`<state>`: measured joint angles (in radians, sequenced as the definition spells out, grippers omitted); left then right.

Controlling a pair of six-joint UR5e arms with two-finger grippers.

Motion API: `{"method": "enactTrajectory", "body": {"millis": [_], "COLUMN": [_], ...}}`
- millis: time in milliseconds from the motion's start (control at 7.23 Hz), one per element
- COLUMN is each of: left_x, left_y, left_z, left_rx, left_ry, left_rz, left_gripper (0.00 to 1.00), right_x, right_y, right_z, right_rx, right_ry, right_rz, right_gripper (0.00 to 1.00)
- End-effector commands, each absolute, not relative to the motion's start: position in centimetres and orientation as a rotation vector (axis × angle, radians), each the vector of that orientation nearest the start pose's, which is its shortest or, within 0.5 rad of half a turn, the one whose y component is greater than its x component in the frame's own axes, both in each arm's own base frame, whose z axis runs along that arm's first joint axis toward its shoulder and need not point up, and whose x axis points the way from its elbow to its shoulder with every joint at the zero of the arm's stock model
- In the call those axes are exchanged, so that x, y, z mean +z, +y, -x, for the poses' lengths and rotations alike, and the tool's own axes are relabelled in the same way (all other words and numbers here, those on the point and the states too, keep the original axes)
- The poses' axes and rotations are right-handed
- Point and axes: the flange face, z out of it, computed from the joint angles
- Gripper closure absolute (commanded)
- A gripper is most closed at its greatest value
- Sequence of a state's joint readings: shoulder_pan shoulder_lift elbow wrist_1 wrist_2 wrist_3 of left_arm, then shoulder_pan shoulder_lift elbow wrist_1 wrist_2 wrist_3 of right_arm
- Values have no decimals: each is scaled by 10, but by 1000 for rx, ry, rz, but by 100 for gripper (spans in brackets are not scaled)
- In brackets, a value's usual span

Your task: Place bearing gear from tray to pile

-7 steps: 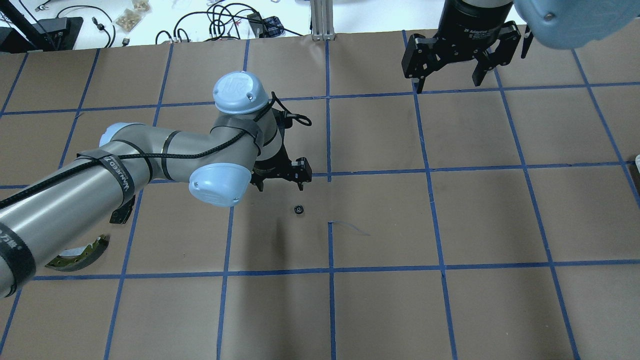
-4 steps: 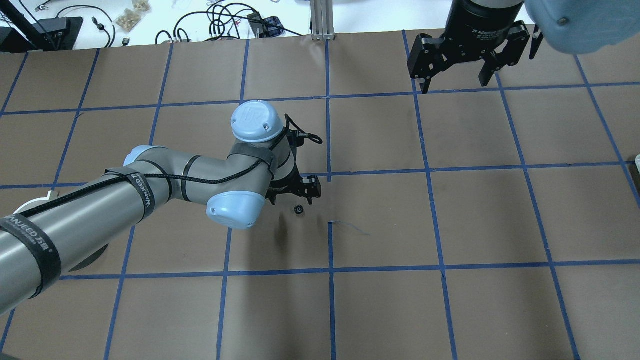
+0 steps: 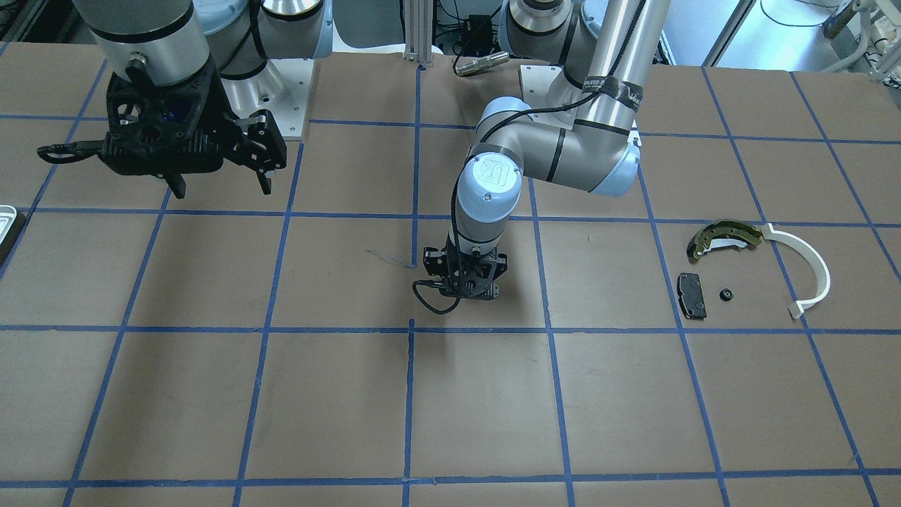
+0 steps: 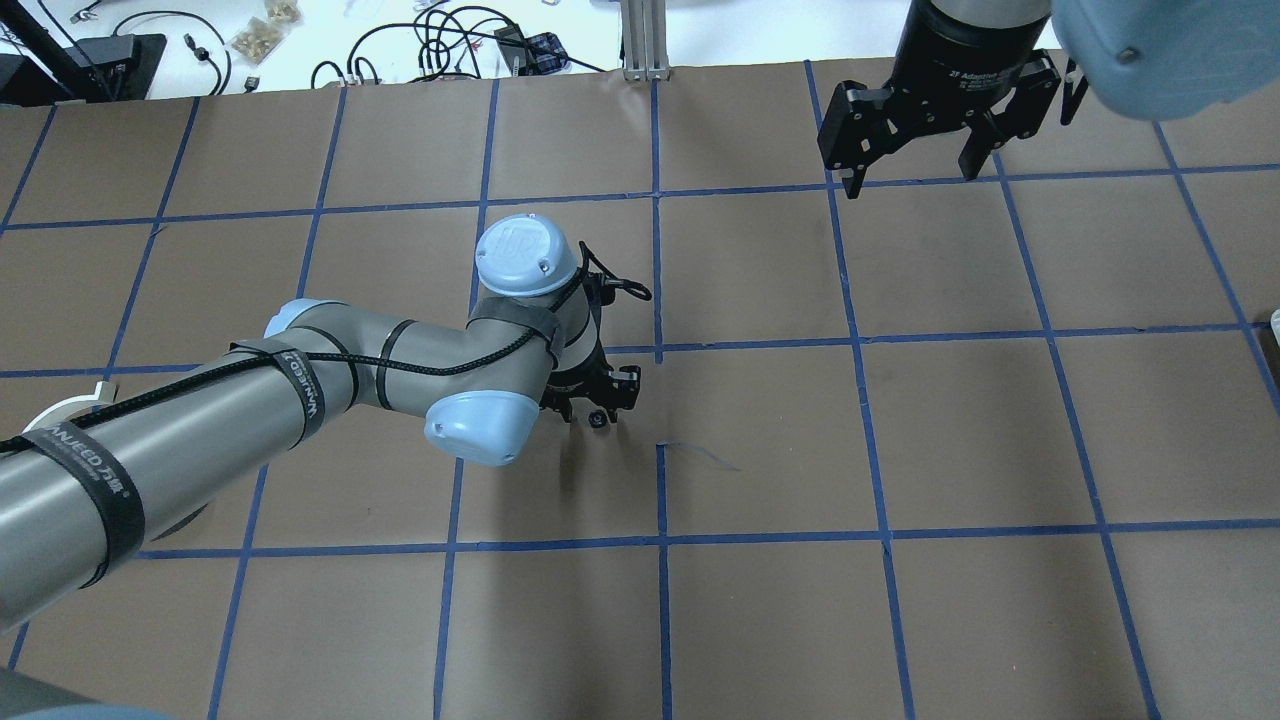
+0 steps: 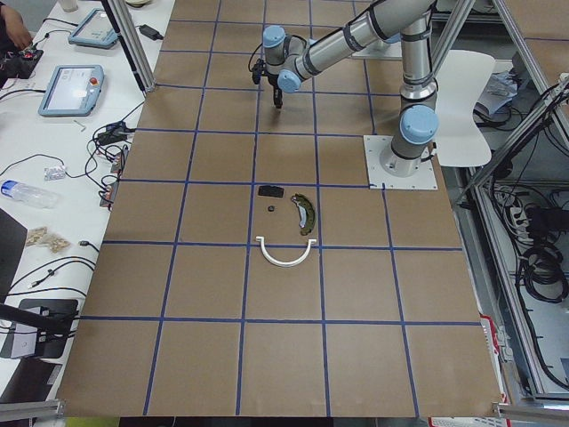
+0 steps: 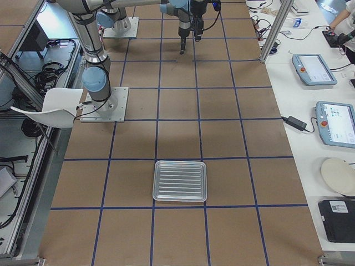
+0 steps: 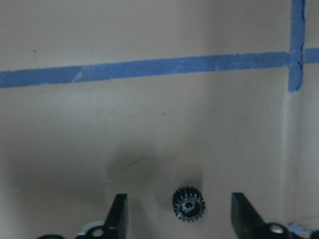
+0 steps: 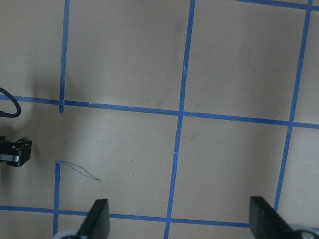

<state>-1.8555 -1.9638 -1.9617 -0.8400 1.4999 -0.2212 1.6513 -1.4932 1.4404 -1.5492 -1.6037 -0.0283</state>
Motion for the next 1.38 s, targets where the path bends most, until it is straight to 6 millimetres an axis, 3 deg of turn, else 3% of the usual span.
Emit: {"method": "enactTrajectory", "body": {"millis": [0, 277, 415, 553, 830, 968, 1106, 1245], "left_x": [168, 168, 168, 168, 172, 193, 213, 238], "left_y": [-474, -474, -472, -473, -476, -484, -506, -536], "left_z": [285, 286, 289, 288, 287, 277, 252, 209], "left_rx": [126, 126, 127, 128, 115, 65, 28, 77], "left_ry": [3192, 3192, 3192, 3196, 3200, 3206, 3208, 3207], "left_rz": [-97, -97, -109, -106, -100, -73, -10, -5], "left_gripper": [41, 41, 67, 100, 100, 100, 100, 100], "right_x": [510, 503, 506, 506, 506, 505, 506, 505], "right_y": [-513, -513, -511, -510, -511, -511, -511, -511], "right_z": [-173, -174, -174, -175, -174, -175, -175, -175], "right_rx": [-40, -33, -40, -40, -42, -40, -42, -42], "right_ry": [3164, 3162, 3161, 3159, 3159, 3159, 3159, 3159], "right_rz": [170, 170, 172, 177, 172, 174, 174, 177], "right_gripper": [0, 0, 0, 0, 0, 0, 0, 0]}}
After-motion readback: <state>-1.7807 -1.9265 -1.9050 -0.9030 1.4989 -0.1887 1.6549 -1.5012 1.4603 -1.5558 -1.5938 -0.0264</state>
